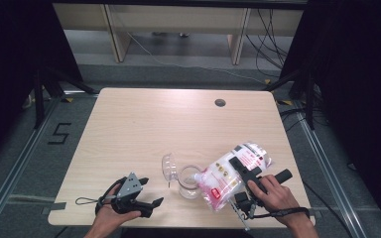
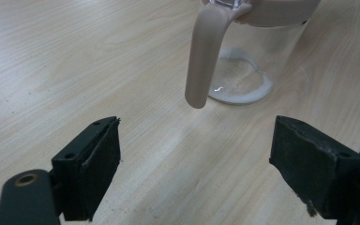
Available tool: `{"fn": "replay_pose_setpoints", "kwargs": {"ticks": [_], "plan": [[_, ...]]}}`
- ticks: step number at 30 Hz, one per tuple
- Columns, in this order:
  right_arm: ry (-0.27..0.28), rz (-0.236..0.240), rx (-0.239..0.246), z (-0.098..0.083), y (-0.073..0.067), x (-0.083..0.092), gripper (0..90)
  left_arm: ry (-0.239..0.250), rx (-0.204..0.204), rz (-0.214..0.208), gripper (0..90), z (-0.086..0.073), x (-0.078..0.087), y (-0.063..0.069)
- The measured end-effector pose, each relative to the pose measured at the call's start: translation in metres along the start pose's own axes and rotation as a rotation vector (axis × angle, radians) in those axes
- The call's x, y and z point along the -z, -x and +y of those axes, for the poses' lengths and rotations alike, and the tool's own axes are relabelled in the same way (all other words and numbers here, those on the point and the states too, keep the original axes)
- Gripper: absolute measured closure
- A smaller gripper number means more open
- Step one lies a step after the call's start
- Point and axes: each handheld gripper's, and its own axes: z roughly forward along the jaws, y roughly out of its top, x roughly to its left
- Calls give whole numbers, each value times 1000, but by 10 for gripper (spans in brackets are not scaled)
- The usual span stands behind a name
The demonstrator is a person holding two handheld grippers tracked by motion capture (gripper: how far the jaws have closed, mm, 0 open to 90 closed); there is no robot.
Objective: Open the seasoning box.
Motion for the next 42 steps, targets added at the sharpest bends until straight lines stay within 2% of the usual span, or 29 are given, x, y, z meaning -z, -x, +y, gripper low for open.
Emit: {"fn": "replay_pose_setpoints", "kwargs": {"ticks": [1, 5, 6, 8, 9, 14, 17, 18, 19, 26, 27, 28, 32, 33, 35, 38, 39, 40, 42], "plan": [[1, 2, 6, 0, 1, 0, 523, -5, -11, 5, 161, 0, 0, -1], [-1, 3, 6, -1, 1, 0, 523, -1, -8, 0, 161, 0, 0, 0], [12, -5, 29, -1, 3, -1, 524, 1, -6, 1, 161, 0, 0, 0], [-5, 2, 8, -1, 1, 0, 524, -2, -9, 1, 161, 0, 0, 0], [-5, 0, 22, -1, 2, 0, 524, -3, -9, 1, 161, 0, 0, 0], [8, -12, 21, 0, 2, 0, 525, -9, -9, 7, 161, 0, 0, 0], [23, -20, 48, 1, 5, -1, 525, -4, -4, 4, 161, 0, 0, 1], [21, -20, 46, 1, 4, -1, 525, -6, -4, 4, 161, 0, 0, 1], [5, -11, 23, 0, 2, 0, 525, -7, -4, 3, 161, 0, 0, 1], [4, -12, 24, 1, 1, 0, 526, -4, -8, 4, 161, 1, 0, 1], [21, -21, 54, 1, 4, -1, 527, -4, -8, 4, 161, 1, 0, 1], [20, -19, 52, 1, 4, -1, 526, -4, -9, 4, 161, 1, 0, 0], [-4, -6, 15, 1, 2, 1, 527, -9, -15, 8, 161, 1, 1, 0], [10, -7, 46, 1, 4, 0, 527, -8, -14, 8, 161, 1, 1, 0], [-3, -5, 26, 1, 3, 1, 527, -5, -11, 4, 161, 1, 0, 0], [10, -18, 45, 1, 4, 0, 528, -5, -11, 4, 161, 1, 0, 0], [4, -8, 48, 1, 4, 1, 528, -6, -11, 3, 161, 1, 0, 0], [12, -21, 48, 1, 4, 0, 528, -6, -10, 4, 161, 1, 0, 0], [-5, -6, 36, 1, 3, 1, 528, -8, -13, 2, 161, 1, 0, 0]]}}
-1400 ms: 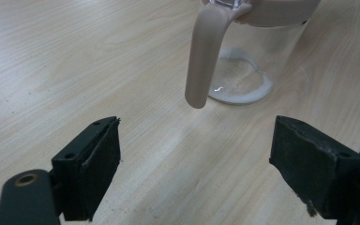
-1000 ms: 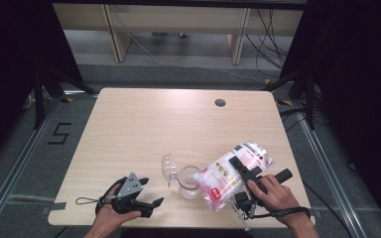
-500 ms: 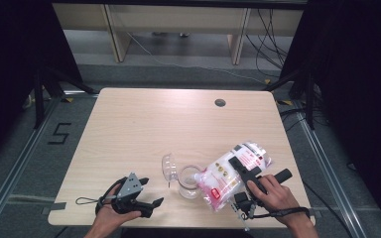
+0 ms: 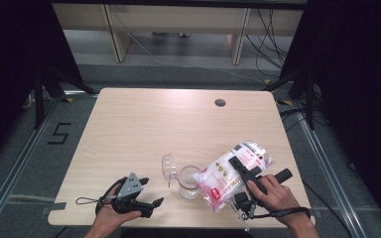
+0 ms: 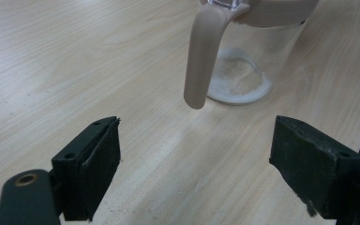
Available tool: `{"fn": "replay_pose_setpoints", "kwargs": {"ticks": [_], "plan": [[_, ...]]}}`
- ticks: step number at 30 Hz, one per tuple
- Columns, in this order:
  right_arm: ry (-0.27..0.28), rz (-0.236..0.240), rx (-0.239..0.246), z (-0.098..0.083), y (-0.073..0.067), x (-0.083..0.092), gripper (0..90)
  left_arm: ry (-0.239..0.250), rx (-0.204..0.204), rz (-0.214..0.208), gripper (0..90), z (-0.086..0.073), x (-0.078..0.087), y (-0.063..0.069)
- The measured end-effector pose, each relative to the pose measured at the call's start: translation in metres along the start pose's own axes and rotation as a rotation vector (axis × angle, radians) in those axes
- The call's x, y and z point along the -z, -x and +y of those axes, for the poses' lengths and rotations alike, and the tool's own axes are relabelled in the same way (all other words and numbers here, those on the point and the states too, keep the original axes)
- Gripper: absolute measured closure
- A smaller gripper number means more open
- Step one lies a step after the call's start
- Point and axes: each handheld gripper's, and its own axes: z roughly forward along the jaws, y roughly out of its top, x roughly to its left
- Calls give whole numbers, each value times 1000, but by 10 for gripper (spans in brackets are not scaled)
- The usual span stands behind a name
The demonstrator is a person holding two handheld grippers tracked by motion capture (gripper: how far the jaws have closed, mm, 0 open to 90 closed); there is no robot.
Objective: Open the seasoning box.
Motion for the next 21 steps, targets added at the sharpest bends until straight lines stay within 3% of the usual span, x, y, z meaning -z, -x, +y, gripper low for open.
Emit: {"fn": "replay_pose_setpoints", "kwargs": {"ticks": [6, 8, 9, 12, 14, 16, 18, 21], "plan": [[5, -14, -2, 1, -1, 0, 529, 8, -12, -5, 161, 0, -1, -1], [0, -13, -23, 1, -2, 0, 530, 1, -23, -4, 161, 0, 0, -1], [2, -16, -13, 1, -1, 0, 530, 1, 4, 1, 161, 0, 0, 0], [3, -18, -10, 1, 0, 0, 530, -2, -25, -3, 162, 0, 0, -1], [0, -26, -10, 1, 0, 0, 531, -1, -23, -2, 162, 0, 0, -1], [6, -18, -9, 1, 0, 0, 531, 7, 9, -2, 162, 0, -1, 0], [6, -19, -8, 1, 0, 0, 531, 1, -20, -4, 162, 0, 0, -1], [2, -22, -5, 1, -1, 0, 532, 6, -16, -4, 161, 0, -1, -1]]}}
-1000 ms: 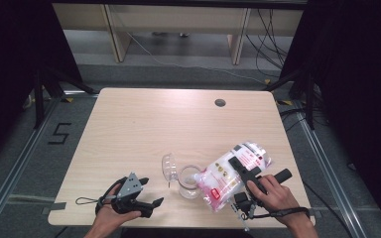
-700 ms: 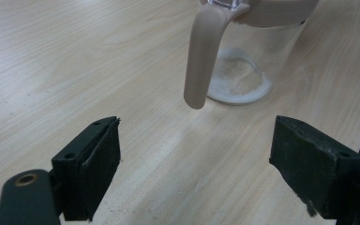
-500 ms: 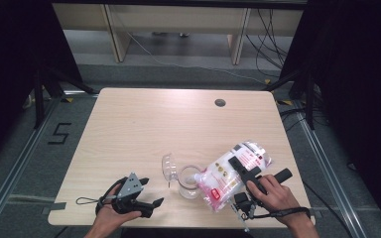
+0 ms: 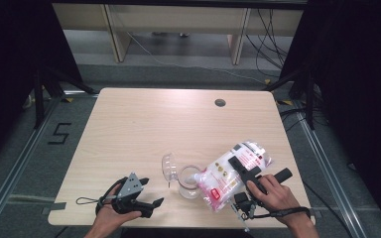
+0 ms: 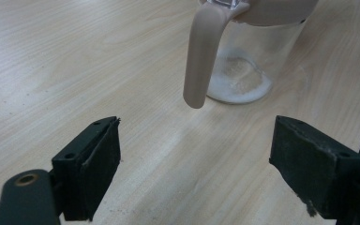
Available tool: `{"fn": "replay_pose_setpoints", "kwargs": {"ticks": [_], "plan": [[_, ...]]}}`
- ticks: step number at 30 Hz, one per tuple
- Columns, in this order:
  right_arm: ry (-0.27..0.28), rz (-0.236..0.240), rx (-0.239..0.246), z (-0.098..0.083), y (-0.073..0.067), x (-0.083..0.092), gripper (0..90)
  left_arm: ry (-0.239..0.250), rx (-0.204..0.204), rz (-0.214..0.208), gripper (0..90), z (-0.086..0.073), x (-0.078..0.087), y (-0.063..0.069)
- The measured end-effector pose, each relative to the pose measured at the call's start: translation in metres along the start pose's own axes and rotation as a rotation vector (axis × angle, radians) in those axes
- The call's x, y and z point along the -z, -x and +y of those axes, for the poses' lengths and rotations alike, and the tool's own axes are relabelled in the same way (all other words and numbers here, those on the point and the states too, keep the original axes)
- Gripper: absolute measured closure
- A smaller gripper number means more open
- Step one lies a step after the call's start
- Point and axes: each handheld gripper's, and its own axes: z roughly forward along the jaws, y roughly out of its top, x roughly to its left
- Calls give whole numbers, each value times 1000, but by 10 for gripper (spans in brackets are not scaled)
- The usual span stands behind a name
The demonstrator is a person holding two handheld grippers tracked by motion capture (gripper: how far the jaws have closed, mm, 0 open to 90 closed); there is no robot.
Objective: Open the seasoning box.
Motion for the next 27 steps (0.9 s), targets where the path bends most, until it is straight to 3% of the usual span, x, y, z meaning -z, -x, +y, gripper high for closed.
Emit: {"fn": "replay_pose_setpoints", "kwargs": {"ticks": [6, 7, 9, 17, 19, 27], "plan": [[3, 13, 4, -1, 2, -1, 533, -5, 23, 6, 162, 0, 1, 1], [17, -4, 26, -1, 3, -1, 533, -7, -9, 4, 162, 0, 1, 0], [2, 4, 2, -1, 1, 0, 533, -7, -10, 4, 162, 0, 1, 0], [-2, 10, 2, 0, 2, 0, 535, -3, 17, 2, 162, -1, 0, 1], [-2, 11, 11, 0, 2, 1, 535, -4, -7, -1, 161, 0, 0, 0], [-7, 11, 16, 0, 4, 2, 536, -4, -6, 1, 162, 0, 1, 0]]}}
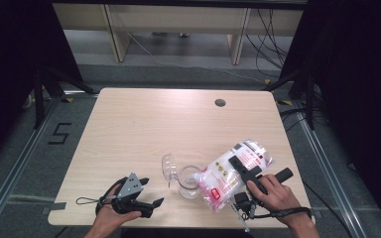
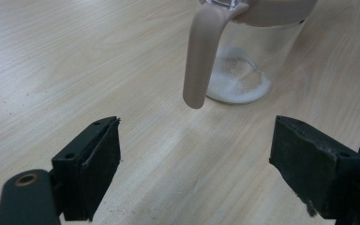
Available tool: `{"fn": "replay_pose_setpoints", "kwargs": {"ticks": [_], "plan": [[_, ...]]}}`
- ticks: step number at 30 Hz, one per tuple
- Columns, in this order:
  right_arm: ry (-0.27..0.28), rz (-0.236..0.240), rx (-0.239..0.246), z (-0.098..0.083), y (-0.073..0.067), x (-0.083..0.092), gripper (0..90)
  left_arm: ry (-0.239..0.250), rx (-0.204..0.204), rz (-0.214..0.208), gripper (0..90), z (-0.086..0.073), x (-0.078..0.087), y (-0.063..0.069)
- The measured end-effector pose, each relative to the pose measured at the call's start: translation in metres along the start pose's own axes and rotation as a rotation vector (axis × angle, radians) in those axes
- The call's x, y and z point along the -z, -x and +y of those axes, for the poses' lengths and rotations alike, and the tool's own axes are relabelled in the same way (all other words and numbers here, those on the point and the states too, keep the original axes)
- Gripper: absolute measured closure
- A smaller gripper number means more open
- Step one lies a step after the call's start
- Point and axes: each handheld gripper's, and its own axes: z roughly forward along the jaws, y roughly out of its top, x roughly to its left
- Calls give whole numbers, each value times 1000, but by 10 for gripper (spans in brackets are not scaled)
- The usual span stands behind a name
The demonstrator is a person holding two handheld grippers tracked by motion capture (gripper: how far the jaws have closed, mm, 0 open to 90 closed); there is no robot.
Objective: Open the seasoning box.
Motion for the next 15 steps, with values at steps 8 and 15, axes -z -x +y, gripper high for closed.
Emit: {"fn": "replay_pose_setpoints", "kwargs": {"ticks": [8, 15], "plan": [[11, -14, 11, 1, -1, -1, 537, 2, 28, 0, 161, -1, -1, 2], [14, -12, 20, 1, 0, -1, 538, 2, 30, -2, 162, -1, -1, 2]]}}
